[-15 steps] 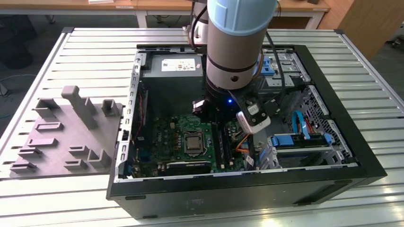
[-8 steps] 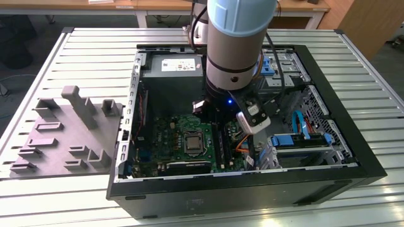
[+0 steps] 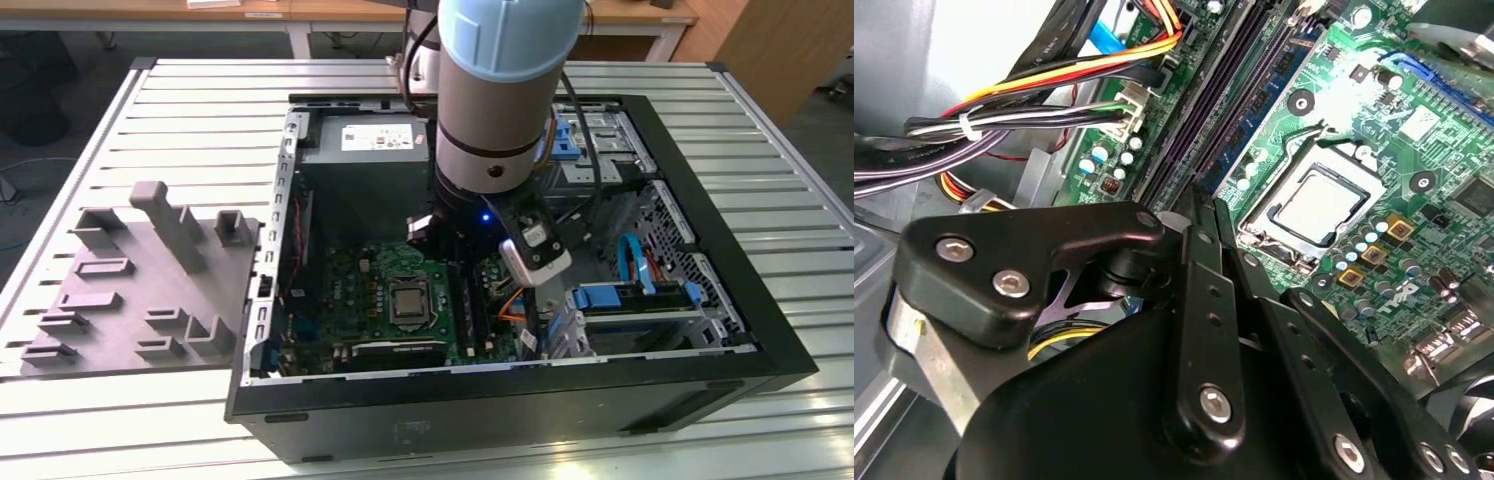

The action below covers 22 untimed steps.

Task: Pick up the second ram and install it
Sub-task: 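Insert the second ram into the second slot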

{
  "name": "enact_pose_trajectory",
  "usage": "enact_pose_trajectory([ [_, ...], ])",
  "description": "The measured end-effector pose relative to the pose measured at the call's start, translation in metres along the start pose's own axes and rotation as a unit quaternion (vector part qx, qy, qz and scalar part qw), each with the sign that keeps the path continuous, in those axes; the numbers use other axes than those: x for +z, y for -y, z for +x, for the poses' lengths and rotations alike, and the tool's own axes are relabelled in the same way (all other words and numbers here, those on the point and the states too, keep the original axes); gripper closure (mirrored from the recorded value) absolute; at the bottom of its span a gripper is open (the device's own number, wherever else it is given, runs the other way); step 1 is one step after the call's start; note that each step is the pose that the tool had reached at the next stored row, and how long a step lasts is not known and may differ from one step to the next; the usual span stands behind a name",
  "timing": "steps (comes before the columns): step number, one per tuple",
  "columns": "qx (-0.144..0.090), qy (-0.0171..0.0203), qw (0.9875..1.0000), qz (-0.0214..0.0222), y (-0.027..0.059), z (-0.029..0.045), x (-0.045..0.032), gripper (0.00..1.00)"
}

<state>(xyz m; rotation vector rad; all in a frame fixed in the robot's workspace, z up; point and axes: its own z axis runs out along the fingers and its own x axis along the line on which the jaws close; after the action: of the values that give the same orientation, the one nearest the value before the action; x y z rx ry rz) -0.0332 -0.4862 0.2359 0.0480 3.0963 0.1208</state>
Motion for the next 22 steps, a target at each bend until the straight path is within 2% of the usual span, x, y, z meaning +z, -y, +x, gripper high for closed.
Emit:
enact_pose_trajectory([
  [22, 0.000, 0.0000, 1.0000, 0.0000, 0.0025, 0.0003, 0.0028, 0.88],
])
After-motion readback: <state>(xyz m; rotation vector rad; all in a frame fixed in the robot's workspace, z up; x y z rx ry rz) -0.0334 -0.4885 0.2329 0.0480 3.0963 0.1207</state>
